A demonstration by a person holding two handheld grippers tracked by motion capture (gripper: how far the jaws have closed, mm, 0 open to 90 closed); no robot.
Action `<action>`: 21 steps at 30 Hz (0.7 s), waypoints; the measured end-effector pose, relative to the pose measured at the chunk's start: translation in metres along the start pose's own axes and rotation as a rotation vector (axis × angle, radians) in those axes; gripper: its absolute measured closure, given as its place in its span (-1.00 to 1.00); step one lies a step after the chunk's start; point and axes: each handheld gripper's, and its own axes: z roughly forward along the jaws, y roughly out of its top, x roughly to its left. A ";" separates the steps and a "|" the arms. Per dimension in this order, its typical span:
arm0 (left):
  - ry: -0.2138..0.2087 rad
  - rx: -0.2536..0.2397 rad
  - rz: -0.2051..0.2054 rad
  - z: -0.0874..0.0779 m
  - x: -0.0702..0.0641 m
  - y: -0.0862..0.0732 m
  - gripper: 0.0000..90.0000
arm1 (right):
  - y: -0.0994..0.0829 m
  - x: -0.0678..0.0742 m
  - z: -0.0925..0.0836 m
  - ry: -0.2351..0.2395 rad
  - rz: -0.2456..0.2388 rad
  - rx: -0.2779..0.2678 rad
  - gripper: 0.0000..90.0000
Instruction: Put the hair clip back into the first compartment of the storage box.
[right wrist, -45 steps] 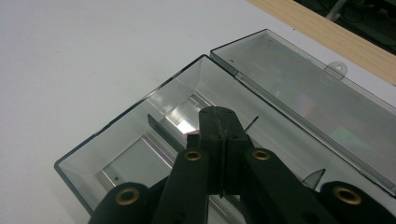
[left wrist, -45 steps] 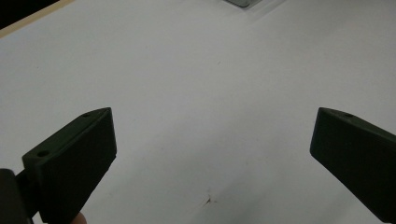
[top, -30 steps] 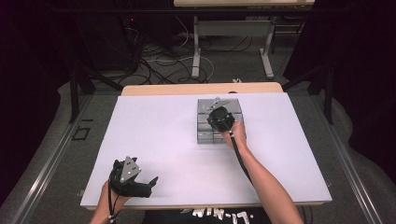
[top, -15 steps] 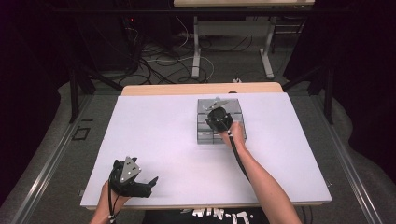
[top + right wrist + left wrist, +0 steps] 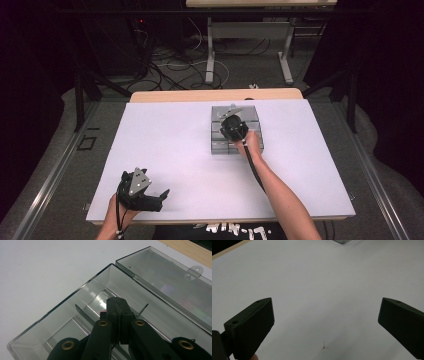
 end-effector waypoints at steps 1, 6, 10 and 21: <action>0.000 0.002 0.002 0.000 0.000 0.000 -0.99 | 0.000 0.000 0.000 0.003 0.004 0.002 1.00; 0.000 0.004 0.002 0.000 0.000 0.000 -0.99 | 0.000 0.001 0.001 -0.004 0.014 0.001 1.00; -0.001 0.006 0.001 0.000 0.000 0.000 -0.99 | 0.001 0.000 0.000 0.002 0.003 0.010 1.00; 0.000 0.000 0.001 0.000 0.000 0.000 -0.99 | 0.002 0.000 -0.006 0.005 0.011 -0.013 0.74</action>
